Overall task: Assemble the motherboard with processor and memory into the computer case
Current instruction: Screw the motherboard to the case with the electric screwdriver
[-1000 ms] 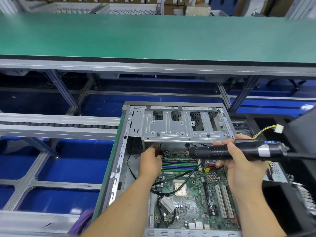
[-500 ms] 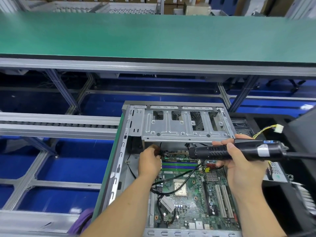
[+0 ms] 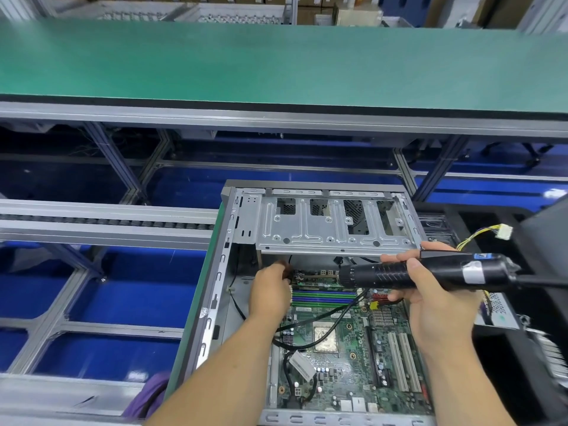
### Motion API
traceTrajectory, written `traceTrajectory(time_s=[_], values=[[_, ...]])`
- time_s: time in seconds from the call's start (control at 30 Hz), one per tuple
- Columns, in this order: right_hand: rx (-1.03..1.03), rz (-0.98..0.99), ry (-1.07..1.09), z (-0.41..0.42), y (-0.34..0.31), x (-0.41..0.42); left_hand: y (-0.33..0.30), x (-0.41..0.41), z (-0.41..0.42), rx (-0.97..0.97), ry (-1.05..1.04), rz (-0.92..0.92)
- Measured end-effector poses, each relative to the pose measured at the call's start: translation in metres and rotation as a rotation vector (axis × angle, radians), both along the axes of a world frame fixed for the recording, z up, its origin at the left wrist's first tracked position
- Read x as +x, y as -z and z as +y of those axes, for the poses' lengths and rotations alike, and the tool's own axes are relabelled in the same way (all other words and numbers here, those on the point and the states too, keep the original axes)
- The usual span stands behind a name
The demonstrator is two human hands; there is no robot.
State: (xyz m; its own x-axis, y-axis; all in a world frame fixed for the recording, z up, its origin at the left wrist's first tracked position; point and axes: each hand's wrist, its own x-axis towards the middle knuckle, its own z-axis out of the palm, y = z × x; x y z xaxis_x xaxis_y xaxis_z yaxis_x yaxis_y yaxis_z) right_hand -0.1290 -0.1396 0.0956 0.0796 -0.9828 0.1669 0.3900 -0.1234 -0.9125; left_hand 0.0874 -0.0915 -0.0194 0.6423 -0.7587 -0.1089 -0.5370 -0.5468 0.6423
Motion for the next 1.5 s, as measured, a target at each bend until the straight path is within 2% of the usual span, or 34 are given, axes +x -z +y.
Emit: traceTrajectory(time_s=[0.43,0.87,1.2,1.33,1.5], values=[[-0.078,0.055,-0.083,0.001,-0.009,0.014,-0.001,0.0,-0.001,0.005,0.006,0.003],[-0.11,0.09,-0.065,0.004,-0.011,0.021,-0.008,-0.001,0.0,0.028,-0.036,-0.01],[-0.1,0.079,-0.045,0.004,-0.01,0.02,-0.009,-0.003,0.0,0.022,-0.04,0.049],[-0.095,0.082,-0.049,0.005,-0.012,0.022,-0.012,-0.003,0.001,0.08,-0.083,0.106],[-0.135,0.108,-0.073,0.007,-0.014,0.025,-0.012,-0.002,0.007,0.206,-0.204,0.355]])
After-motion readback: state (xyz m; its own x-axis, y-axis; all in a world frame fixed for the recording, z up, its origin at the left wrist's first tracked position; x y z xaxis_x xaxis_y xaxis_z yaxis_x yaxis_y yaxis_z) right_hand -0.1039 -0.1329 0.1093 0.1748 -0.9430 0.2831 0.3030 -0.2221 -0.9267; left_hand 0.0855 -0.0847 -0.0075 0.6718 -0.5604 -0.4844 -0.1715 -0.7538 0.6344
